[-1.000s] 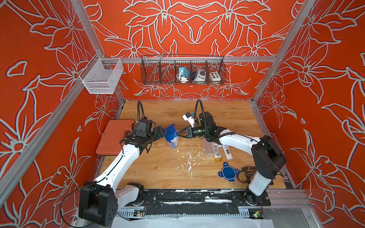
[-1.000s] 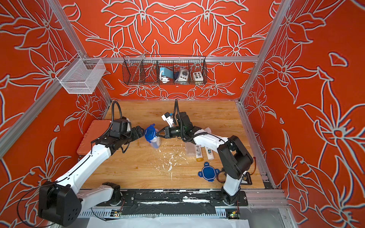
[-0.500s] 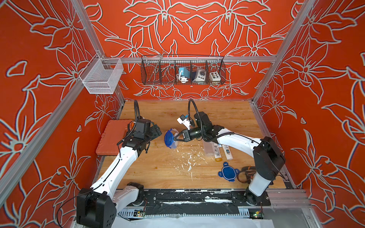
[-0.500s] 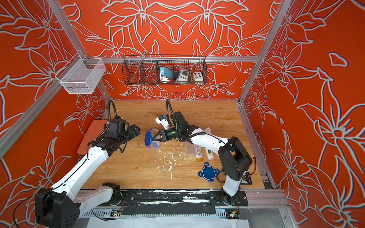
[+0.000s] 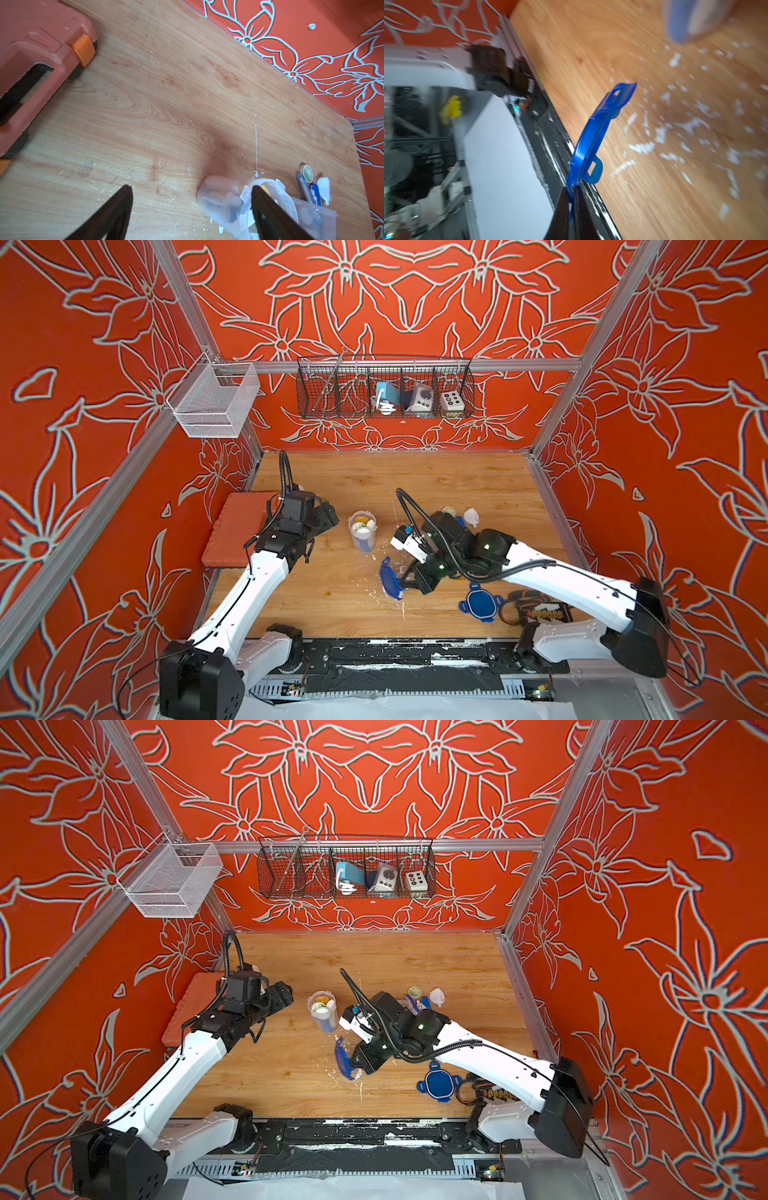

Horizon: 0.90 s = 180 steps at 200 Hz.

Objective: Take out toiletry kits
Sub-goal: Place the lid at the center of the board.

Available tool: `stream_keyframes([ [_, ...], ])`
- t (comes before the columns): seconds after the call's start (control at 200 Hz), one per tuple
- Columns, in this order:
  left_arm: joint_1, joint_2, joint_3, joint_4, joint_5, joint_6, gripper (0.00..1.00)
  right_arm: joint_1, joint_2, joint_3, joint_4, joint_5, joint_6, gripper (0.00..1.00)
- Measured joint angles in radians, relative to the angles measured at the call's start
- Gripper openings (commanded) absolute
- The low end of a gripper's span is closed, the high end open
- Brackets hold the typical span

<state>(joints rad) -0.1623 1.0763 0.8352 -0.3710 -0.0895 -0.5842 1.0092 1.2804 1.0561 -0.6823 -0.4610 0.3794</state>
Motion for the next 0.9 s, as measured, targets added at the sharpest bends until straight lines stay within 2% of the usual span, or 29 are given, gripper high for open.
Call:
stream_keyframes([
  [0.23,0.040,0.071,-0.023,0.029,0.111,0.001,0.81,0.143,-0.027,-0.063,-0.183,0.360,0.058,0.00],
  [0.4,0.087,0.103,-0.034,0.029,0.175,0.009,0.81,0.261,0.052,-0.034,-0.246,0.539,0.083,0.00],
  [0.63,0.139,0.104,-0.034,0.031,0.214,0.029,0.80,0.355,0.286,0.107,-0.259,0.667,0.073,0.00],
  [0.846,0.148,0.126,-0.034,0.031,0.237,0.044,0.79,0.415,0.459,0.210,-0.244,0.697,0.049,0.00],
  [0.901,0.148,0.134,-0.034,0.031,0.241,0.045,0.79,0.431,0.485,0.219,-0.232,0.695,0.048,0.08],
])
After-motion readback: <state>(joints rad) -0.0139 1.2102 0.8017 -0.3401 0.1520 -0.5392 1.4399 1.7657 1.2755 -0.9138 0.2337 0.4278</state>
